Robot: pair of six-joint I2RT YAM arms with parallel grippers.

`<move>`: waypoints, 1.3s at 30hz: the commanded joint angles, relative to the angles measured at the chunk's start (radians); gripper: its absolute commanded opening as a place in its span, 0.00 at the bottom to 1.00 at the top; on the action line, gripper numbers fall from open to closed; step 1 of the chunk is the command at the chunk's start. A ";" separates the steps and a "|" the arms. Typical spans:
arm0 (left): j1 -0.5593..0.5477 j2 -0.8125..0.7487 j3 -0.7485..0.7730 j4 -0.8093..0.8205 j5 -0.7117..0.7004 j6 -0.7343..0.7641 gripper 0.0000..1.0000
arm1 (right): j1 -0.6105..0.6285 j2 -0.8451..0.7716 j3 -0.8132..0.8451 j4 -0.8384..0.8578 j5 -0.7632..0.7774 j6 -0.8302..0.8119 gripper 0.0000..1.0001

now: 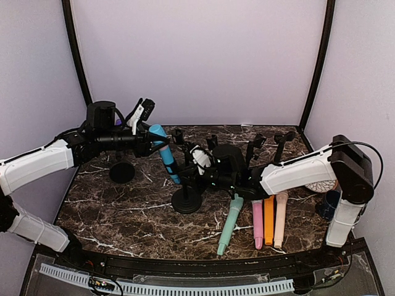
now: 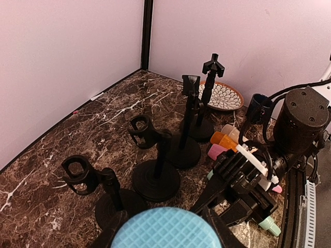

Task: Remove the microphone from the stand
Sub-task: Remove the microphone from the microphone stand.

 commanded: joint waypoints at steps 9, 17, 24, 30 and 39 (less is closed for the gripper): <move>0.178 -0.009 0.047 -0.082 -0.081 -0.084 0.00 | 0.050 0.003 -0.002 -0.089 0.133 -0.088 0.00; 0.227 -0.032 0.043 -0.087 -0.129 -0.100 0.00 | 0.056 0.013 0.006 -0.104 0.146 -0.091 0.00; 0.231 -0.045 0.023 -0.046 -0.086 -0.102 0.00 | 0.056 0.015 0.007 -0.103 0.148 -0.081 0.00; 0.217 -0.050 0.008 -0.028 -0.006 -0.084 0.00 | 0.047 0.029 0.042 -0.125 0.146 -0.043 0.00; 0.032 -0.084 0.004 -0.084 -0.092 0.129 0.00 | 0.015 0.095 0.114 -0.188 0.083 0.032 0.00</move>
